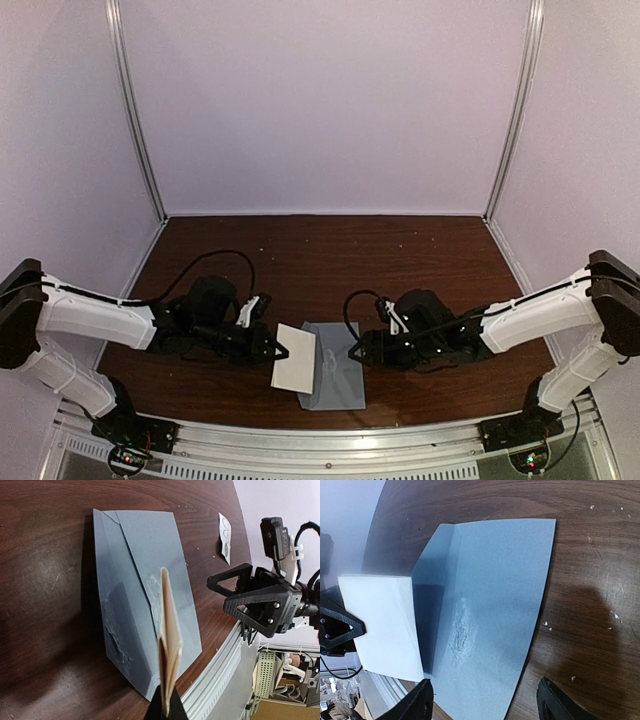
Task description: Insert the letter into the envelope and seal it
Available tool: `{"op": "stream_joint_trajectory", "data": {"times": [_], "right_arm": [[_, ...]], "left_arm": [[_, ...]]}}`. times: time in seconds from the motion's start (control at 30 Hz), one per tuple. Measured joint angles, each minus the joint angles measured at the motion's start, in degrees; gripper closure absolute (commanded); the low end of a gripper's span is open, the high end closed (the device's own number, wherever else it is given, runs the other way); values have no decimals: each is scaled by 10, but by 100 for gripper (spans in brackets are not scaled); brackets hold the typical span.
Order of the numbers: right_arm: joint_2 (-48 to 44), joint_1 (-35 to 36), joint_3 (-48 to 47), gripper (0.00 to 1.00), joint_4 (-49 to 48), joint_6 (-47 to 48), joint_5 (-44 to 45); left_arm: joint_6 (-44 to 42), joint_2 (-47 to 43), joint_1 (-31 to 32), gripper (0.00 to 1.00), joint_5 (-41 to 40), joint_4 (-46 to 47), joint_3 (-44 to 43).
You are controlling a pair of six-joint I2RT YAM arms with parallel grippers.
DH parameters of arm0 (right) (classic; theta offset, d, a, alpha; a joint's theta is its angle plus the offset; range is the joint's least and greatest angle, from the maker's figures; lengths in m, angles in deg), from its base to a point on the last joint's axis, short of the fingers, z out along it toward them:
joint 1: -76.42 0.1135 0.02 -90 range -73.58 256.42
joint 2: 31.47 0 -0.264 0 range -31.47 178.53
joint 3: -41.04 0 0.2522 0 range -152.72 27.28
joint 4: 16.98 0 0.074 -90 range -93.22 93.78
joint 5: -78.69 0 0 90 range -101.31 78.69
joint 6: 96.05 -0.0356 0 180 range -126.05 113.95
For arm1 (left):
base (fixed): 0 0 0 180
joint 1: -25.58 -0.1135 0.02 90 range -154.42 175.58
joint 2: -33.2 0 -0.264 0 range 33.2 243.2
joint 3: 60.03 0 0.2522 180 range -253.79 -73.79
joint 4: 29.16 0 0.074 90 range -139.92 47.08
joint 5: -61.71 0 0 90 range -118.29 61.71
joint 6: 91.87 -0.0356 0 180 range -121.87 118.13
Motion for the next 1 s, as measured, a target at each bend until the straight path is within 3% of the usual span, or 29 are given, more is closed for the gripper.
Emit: {"op": "stream_joint_trajectory", "data": {"times": [1.0], "right_arm": [[54,14,-13,31,-17,-14,-9]], "left_arm": [[12,71,-11,100,1,3,-3]]}}
